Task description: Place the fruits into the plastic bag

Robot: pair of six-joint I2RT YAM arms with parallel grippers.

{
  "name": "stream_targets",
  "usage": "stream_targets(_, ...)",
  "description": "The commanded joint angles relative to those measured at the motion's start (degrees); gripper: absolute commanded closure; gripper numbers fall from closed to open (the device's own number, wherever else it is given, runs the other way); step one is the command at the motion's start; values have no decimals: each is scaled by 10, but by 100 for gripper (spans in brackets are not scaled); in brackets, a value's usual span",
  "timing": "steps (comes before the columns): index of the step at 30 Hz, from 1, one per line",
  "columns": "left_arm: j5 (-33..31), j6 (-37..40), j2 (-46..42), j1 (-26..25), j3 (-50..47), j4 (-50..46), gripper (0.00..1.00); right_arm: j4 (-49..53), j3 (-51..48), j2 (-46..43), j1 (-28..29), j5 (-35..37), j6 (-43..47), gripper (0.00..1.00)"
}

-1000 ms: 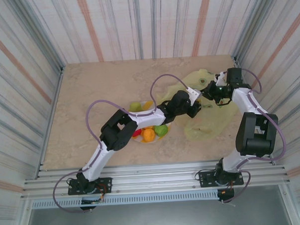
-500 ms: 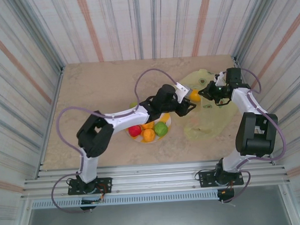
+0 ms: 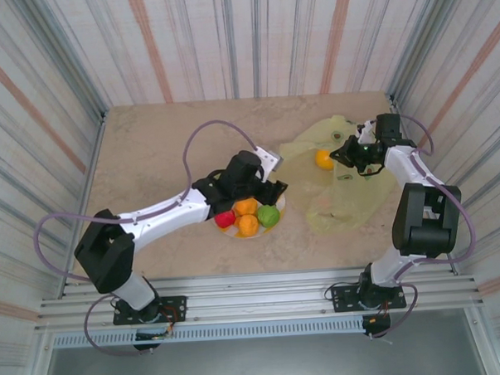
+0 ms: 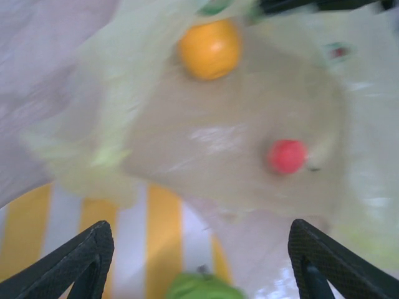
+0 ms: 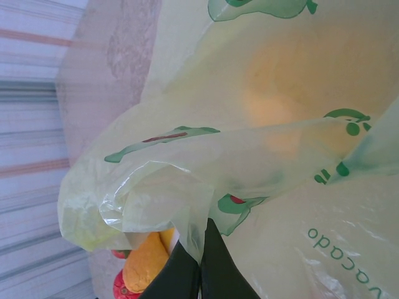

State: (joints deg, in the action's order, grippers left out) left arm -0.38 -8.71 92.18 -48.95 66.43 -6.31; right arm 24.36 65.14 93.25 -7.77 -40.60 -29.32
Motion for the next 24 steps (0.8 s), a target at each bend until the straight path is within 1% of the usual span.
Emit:
stream_targets(1, -57, -20, 46, 23, 37, -76, 22, -4, 4, 5, -1, -10, 9, 100)
stream_targets(3, -71, -17, 76, 27, 56, -80, 20, -3, 2, 3, -2, -10, 9, 100)
stream_targets(8, -42, -17, 155, 42, 111, -60, 19, -4, 2, 1, -3, -11, 8, 100)
stream_targets(11, -34, -17, 200, 51, 149, -53, 22, -4, 0, -3, -3, -11, 6, 100)
stream_targets(12, -22, -16, 214, 55, 159, -47, 25, -3, 0, -4, -3, -10, 7, 100)
stream_targets(13, -12, -13, 225, 58, 168, -38, 31, -3, 1, -5, -4, -10, 6, 100)
stream_targets(15, 2, -7, 241, 61, 185, -23, 46, -1, 3, -6, -4, -10, 6, 100)
stream_targets(17, 18, -4, 252, 63, 207, -32, 60, 2, 4, -10, -6, -8, 9, 100)
stream_targets(19, 40, -3, 249, 64, 220, -46, 78, 14, 7, -13, -9, 3, 18, 100)
stream_targets(20, 55, -7, 241, 63, 219, -48, 86, 25, 11, -15, -11, 16, 28, 100)
stream_targets(21, 70, -13, 228, 63, 213, -47, 92, 38, 15, -18, -12, 29, 38, 100)
stream_targets(24, 115, -25, 186, 64, 207, -64, 100, 65, 23, -27, -12, 66, 60, 100)
